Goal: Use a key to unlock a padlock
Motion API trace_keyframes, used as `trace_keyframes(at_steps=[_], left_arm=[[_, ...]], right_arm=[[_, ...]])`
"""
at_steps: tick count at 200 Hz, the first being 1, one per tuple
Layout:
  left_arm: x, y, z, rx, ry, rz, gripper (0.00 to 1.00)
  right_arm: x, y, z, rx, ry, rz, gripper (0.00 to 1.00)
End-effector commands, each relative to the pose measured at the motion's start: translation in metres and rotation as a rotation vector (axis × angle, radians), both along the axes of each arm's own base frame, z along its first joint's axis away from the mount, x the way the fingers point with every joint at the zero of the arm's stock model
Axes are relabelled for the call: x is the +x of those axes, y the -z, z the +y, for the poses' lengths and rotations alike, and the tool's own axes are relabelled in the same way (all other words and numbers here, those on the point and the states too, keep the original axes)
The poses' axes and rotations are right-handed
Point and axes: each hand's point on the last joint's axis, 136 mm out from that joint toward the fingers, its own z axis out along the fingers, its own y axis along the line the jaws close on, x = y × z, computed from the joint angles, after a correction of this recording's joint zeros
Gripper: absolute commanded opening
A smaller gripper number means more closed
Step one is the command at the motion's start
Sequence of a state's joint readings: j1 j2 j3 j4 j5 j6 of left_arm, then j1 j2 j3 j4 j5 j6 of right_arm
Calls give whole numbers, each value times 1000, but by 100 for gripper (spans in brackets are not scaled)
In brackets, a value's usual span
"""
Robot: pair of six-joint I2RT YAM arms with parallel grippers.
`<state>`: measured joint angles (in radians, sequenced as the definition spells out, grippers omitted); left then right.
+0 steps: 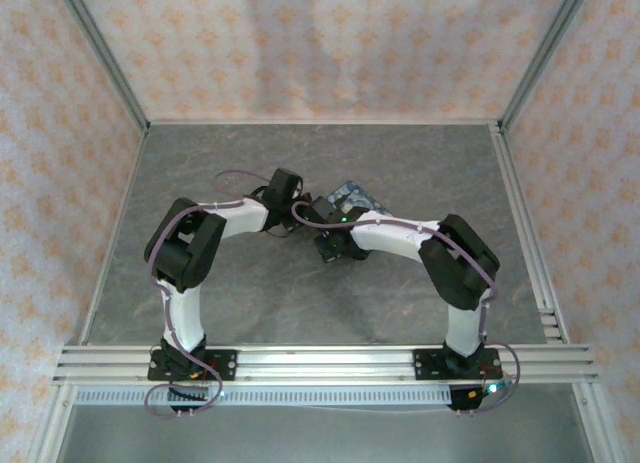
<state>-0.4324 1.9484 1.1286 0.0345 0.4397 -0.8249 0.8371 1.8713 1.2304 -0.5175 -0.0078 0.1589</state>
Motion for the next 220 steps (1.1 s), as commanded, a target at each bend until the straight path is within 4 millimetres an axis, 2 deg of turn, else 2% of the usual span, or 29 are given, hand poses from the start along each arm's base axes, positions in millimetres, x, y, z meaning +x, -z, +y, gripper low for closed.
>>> trace_keyframes(at_steps=[1, 14, 30, 59, 67, 93, 130, 183, 220], left_arm=[[5, -8, -9, -7, 38, -16, 3], [7, -10, -7, 1, 30, -22, 4], [9, -14, -5, 2, 23, -30, 4], [12, -21, 0, 3, 18, -41, 5], [13, -22, 1, 4, 17, -43, 4], [17, -26, 4, 7, 13, -47, 4], [22, -29, 6, 5, 5, -53, 4], [30, -37, 12, 7, -15, -68, 5], [37, -43, 17, 15, -17, -74, 4]], right_arm=[[-12, -2, -5, 4, 60, 43, 1], [-10, -3, -5, 2, 66, 32, 3], [-10, 1, -8, -16, 79, 39, 14], [-10, -3, -14, -2, 111, 4, 28], [-10, -3, -16, -7, 114, -1, 30], [-12, 2, -21, -31, 118, 1, 30], [-12, 5, -27, -66, 124, -35, 23], [-7, 13, -26, -151, 115, -124, 36], [0, 19, -32, -230, 135, -173, 14]])
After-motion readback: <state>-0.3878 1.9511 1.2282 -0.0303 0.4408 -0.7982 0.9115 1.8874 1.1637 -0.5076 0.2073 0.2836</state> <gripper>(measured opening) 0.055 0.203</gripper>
